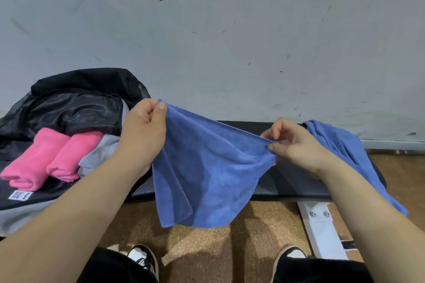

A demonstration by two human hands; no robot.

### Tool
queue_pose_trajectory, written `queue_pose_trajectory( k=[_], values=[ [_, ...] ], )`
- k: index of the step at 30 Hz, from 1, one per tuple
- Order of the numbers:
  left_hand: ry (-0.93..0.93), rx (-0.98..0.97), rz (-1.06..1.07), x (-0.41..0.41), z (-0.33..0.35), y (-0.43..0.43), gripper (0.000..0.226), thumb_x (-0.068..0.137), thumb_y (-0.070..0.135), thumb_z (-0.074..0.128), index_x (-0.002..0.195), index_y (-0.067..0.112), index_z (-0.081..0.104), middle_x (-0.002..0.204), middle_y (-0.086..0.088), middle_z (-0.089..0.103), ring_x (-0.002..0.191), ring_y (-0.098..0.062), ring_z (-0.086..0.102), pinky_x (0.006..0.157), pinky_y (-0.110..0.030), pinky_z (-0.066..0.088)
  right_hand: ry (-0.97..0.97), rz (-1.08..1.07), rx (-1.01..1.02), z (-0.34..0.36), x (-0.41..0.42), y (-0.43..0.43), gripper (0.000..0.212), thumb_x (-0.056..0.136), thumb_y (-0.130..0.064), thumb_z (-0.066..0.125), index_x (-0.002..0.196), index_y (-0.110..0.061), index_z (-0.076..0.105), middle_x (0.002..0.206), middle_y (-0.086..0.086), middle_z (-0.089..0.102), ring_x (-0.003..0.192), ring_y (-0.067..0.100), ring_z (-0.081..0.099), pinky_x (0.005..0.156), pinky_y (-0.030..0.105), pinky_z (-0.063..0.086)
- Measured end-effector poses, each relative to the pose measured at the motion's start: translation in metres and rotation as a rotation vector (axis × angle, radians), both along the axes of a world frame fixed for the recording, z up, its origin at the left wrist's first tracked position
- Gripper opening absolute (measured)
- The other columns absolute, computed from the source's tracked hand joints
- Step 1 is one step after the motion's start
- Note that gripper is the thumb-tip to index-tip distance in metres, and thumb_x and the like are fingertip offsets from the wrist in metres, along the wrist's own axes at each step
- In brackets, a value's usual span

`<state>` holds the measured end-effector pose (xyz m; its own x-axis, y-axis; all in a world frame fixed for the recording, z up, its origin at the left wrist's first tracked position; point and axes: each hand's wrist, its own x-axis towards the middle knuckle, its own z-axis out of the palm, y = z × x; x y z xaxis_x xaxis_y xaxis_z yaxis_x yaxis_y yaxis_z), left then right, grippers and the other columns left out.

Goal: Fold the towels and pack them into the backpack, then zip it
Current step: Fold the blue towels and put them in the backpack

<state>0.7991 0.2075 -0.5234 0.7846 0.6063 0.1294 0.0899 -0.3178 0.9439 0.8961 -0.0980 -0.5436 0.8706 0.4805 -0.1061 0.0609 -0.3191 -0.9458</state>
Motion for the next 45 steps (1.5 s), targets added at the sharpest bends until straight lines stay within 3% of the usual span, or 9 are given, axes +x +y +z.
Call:
queue_pose_trajectory(
  k=[6, 11, 14, 24, 28, 31, 34, 38, 45],
  values=[
    [0.042, 0.021, 0.032, 0.013, -0.012, 0.008, 0.025, 0.109, 0.029, 0.049, 0.103, 0.011, 0.066, 0.082, 0.004, 0.055, 0.069, -0.008, 0.045, 0.066, -0.025, 0.041, -0.242, 0.047, -0.402, 0.0, 0.001, 0.002, 0.046, 0.091, 0.009, 0.048, 0.089, -0.022, 0.082, 0.065, -0.009, 0.072, 0.054, 0.011, 0.051, 0.055, 0.023, 0.042],
    [0.065, 0.059, 0.067, 0.017, -0.016, 0.007, 0.026, 0.109, 0.029, 0.047, 0.104, 0.009, 0.065, 0.084, 0.002, 0.055, 0.069, -0.007, 0.045, 0.064, -0.023, 0.04, -0.161, 0.09, -0.368, 0.005, 0.0, -0.003, 0.007, 0.085, -0.015, 0.079, 0.079, -0.017, 0.083, 0.079, -0.004, 0.079, 0.071, 0.01, 0.07, 0.067, 0.025, 0.053],
    [0.056, 0.057, 0.098, 0.016, -0.016, 0.013, 0.029, 0.109, 0.028, 0.046, 0.102, 0.005, 0.063, 0.085, -0.001, 0.053, 0.068, -0.009, 0.043, 0.063, -0.024, 0.039, -0.215, 0.166, -0.516, 0.002, -0.002, -0.009, 0.017, 0.076, -0.026, 0.091, 0.072, -0.019, 0.076, 0.074, -0.002, 0.075, 0.066, 0.014, 0.066, 0.068, 0.032, 0.054],
    [0.123, -0.208, -0.11, 0.005, -0.012, 0.019, 0.026, 0.109, 0.032, 0.051, 0.103, 0.017, 0.072, 0.109, -0.022, 0.073, 0.091, -0.025, 0.065, 0.093, -0.055, 0.058, 0.0, -0.34, 0.242, 0.007, -0.006, -0.012, 0.016, 0.096, 0.002, 0.068, 0.097, -0.012, 0.061, 0.076, 0.007, 0.071, 0.071, 0.016, 0.066, 0.069, 0.029, 0.052],
    [0.099, -0.31, -0.221, -0.001, 0.002, 0.006, 0.031, 0.112, 0.029, 0.047, 0.112, 0.009, 0.07, 0.101, -0.016, 0.074, 0.096, -0.027, 0.064, 0.083, -0.041, 0.056, -0.027, -0.463, 0.213, 0.014, -0.004, -0.024, 0.019, 0.096, -0.002, 0.069, 0.115, -0.003, 0.069, 0.093, 0.011, 0.078, 0.09, 0.021, 0.072, 0.085, 0.039, 0.058],
    [-0.012, -0.416, -0.37, -0.01, 0.015, -0.001, 0.031, 0.113, 0.026, 0.044, 0.11, 0.008, 0.068, 0.104, -0.021, 0.07, 0.096, -0.029, 0.062, 0.091, -0.043, 0.053, -0.002, -0.429, 0.428, 0.034, -0.01, -0.024, 0.011, 0.096, 0.003, 0.062, 0.095, -0.007, 0.067, 0.078, 0.003, 0.071, 0.072, 0.013, 0.067, 0.068, 0.026, 0.053],
    [-0.114, -0.479, -0.451, -0.017, 0.031, -0.004, 0.031, 0.113, 0.023, 0.04, 0.101, 0.013, 0.067, 0.079, -0.001, 0.071, 0.075, -0.015, 0.067, 0.072, -0.029, 0.059, 0.086, -0.325, 0.72, 0.056, -0.017, -0.031, 0.008, 0.086, -0.007, 0.064, 0.088, -0.014, 0.062, 0.072, 0.0, 0.067, 0.066, 0.012, 0.065, 0.06, 0.023, 0.054],
    [-0.047, -0.173, -0.181, -0.011, 0.019, -0.003, 0.027, 0.111, 0.025, 0.048, 0.106, 0.009, 0.069, 0.097, -0.023, 0.072, 0.085, -0.027, 0.064, 0.087, -0.056, 0.058, -0.067, -0.408, 0.53, 0.052, -0.019, -0.029, 0.022, 0.097, 0.006, 0.061, 0.091, -0.015, 0.066, 0.071, -0.003, 0.069, 0.064, 0.01, 0.065, 0.057, 0.021, 0.053],
    [-0.213, -0.427, -0.367, -0.016, 0.034, -0.003, 0.026, 0.112, 0.023, 0.043, 0.106, 0.012, 0.067, 0.103, -0.008, 0.075, 0.089, -0.016, 0.071, 0.075, -0.029, 0.061, 0.004, -0.284, 0.728, 0.069, -0.02, -0.041, 0.031, 0.093, -0.002, 0.06, 0.085, -0.026, 0.078, 0.077, -0.002, 0.073, 0.072, 0.015, 0.069, 0.07, 0.027, 0.059]
  ],
)
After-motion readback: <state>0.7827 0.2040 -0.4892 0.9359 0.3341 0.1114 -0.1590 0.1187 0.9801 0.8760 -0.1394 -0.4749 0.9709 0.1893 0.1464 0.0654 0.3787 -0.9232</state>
